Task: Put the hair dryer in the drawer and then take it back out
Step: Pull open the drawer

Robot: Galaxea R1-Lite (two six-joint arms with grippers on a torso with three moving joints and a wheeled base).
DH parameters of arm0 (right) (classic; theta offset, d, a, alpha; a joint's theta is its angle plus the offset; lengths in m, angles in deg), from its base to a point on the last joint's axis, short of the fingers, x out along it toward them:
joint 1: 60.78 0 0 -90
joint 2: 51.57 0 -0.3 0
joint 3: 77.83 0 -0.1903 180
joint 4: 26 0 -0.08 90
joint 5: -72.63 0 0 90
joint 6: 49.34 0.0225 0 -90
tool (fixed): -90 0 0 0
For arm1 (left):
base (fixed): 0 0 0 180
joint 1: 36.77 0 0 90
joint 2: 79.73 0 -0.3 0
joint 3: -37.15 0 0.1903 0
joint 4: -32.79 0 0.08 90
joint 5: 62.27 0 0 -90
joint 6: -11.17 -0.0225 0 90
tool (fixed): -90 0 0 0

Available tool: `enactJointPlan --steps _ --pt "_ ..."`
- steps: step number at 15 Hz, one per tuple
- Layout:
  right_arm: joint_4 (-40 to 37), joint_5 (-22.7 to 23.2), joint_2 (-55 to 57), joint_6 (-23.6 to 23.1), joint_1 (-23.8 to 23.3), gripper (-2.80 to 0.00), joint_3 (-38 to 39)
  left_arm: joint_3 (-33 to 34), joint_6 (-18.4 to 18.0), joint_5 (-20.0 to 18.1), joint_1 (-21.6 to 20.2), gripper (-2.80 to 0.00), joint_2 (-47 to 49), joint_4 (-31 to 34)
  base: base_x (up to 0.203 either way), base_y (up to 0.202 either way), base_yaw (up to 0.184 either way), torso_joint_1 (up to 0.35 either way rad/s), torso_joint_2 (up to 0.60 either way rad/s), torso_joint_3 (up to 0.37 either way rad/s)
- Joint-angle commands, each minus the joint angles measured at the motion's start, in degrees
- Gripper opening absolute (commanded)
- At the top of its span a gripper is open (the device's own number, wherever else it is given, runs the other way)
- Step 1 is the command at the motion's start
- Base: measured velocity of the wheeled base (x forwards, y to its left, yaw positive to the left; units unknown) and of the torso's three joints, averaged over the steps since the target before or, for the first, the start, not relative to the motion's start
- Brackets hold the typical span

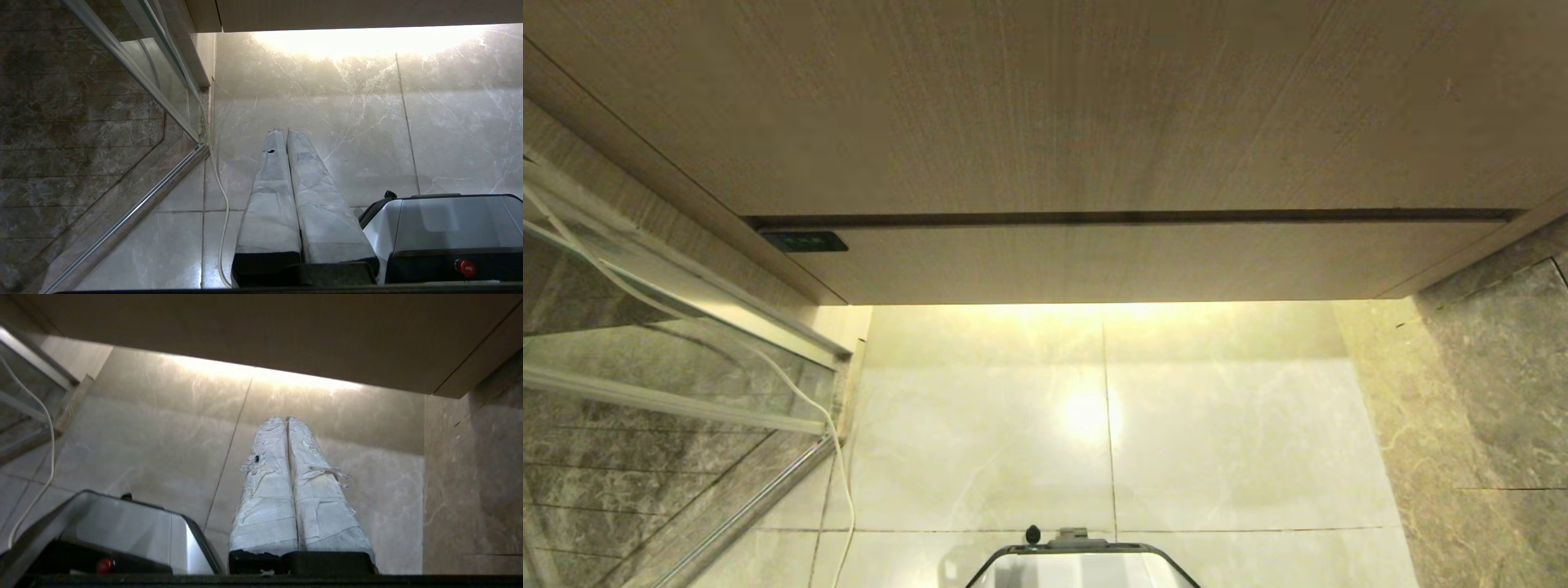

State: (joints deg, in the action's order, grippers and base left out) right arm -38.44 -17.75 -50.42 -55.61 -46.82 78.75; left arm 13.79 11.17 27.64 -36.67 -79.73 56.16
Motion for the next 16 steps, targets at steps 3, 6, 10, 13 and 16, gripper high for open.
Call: enactJointPlan --steps 3,6,10,13,16 --pt "-2.3 1.6 -3.4 -0.1 -4.4 -2.8 2.3 0.1 0.0 0.0 0.0 -2.8 0.0 0.0 0.0 0.0 0.0 0.0 0.0 0.0" --pt "-5.1 2.0 -3.4 0.0 -5.1 -2.8 2.2 0.0 0.0 0.0 0.0 -2.8 0.0 0.0 0.0 0.0 0.0 0.0 0.0 0.0" --pt "-4.5 1.8 -3.4 0.1 -5.1 -2.8 2.3 0.1 0.0 0.0 0.0 -2.8 0.0 0.0 0.0 0.0 0.0 0.0 0.0 0.0" --pt "-4.6 1.6 -3.4 2.1 -5.1 -2.8 2.3 0.1 0.0 -0.1 0.0 -2.8 0.0 0.0 0.0 0.0 0.0 0.0 0.0 0.0" --pt "-4.5 1.5 -3.4 2.8 -5.1 -2.8 2.3 0.1 0.0 0.0 0.0 -2.8 0.0 0.0 0.0 0.0 0.0 0.0 0.0 0.0"
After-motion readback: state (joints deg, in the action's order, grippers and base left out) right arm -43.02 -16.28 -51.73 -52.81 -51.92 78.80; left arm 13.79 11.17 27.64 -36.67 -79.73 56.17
